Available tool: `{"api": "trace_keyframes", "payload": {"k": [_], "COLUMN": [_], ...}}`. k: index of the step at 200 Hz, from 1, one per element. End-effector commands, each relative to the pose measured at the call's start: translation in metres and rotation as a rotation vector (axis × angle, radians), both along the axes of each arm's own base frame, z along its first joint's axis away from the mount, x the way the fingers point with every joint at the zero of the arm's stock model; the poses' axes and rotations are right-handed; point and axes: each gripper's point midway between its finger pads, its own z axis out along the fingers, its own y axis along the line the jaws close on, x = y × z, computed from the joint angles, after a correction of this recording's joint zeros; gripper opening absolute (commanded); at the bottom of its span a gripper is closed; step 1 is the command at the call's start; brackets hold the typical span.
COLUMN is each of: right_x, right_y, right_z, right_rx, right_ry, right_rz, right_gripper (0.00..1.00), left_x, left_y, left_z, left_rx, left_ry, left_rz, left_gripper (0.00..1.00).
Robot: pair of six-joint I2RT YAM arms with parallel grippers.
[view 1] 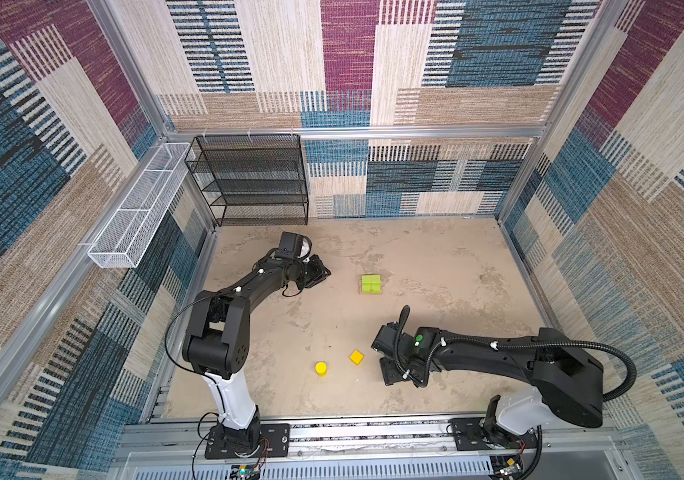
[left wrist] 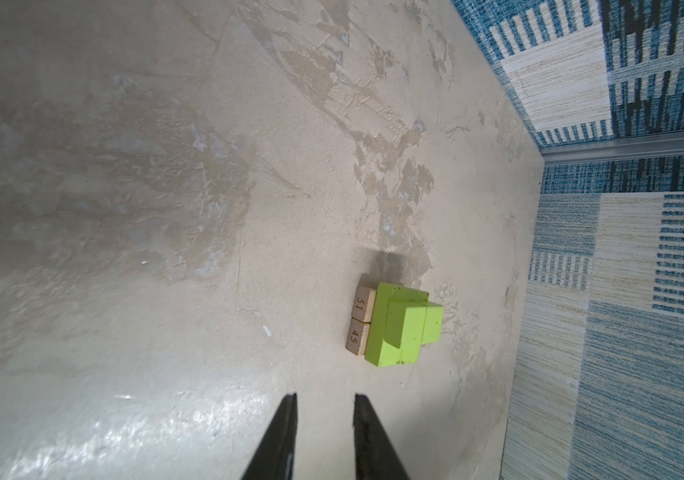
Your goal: Build the wood block tower
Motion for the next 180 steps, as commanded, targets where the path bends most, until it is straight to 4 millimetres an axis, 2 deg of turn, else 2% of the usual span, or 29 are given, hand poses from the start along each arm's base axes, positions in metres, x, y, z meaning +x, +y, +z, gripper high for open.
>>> {"api": "trace_keyframes", "payload": {"k": [1, 80, 136, 155, 180], "right_x": [0.003, 0.004, 0.012, 0.021, 0.043], "right_y": [0.005, 0.001, 0.002, 0.003, 0.002], "right_z": [0.002, -0.003, 0.003, 0.01, 0.03], "right_rx": [0.029, 0.007, 0.012, 0.044, 0.081], "right_ry": [-0.009, -0.004, -0.023, -0.031, -0.073], "right_rz": [-0.008, -0.019, -0.049, -0.07, -0.1], "right_gripper": [0.74, 0.69, 0.64, 0.63, 0.62], "left_x": [0.004, 0.003, 0.003, 0.002, 0.002], "left_y": [0.001, 0.001, 0.002, 0.002, 0.002], "left_z": [0.001, 0.001, 0.002, 0.002, 0.004], "left_rx": [0.012, 0.016, 0.019, 0.024, 0.025], "left_ry": [-0.023, -0.022, -0.025, -0.027, -0.031], "left_rz": [-0.006, -0.009, -0.012, -0.014, -0.016], "left_gripper": [0.28, 0.28, 0.28, 0.28, 0.28]}}
